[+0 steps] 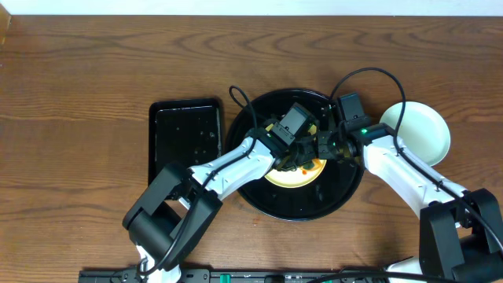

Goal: Clean dirty plates on tray and stack at the side
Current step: 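Scrub the sauce on the yellow plate with the sponge, right gripper holding rim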

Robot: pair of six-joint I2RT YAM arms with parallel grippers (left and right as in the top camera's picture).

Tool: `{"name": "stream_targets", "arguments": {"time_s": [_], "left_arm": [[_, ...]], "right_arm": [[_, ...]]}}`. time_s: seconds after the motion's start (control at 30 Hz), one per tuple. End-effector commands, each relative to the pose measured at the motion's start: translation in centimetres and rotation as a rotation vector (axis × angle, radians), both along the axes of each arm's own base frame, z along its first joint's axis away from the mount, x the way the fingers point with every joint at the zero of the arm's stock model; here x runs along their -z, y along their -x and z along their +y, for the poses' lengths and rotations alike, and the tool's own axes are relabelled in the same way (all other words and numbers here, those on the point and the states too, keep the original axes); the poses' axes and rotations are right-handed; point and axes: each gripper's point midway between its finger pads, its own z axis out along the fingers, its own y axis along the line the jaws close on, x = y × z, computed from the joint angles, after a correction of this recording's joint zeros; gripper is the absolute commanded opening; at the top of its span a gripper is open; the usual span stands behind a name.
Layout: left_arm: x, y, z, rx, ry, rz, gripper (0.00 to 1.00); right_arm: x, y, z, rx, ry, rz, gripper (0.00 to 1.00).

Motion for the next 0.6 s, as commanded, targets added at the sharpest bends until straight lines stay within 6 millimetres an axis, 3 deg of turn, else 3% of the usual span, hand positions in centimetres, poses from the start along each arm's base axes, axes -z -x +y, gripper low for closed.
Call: {"name": "stream_targets", "arguments": {"time_s": [0.0,0.1,0.27,0.57], "left_arm": [[0.7,0.6,-0.7,0.011,0.005,0.031,0.08],[2.2,0.1,1.2,-0.012,-0.108,0.003,0.08],[3.1,-0.7,4.1,-0.011,-0.253,-0.052,0.08],[2.7,-1.0,6.4,0.069,-0.317,-0.076,0.08]], "right_arm": [[0.1,-0.1,0.4,0.005,-0.021,0.006,0.01],[0.1,0.0,0.4,0.005,-0.02,0.008,0.01],[0.2,0.2,0.3,0.005,-0.017,0.017,0.01],[0.3,0.3,-0.1,0.012,0.001,0.024,0.01]]}}
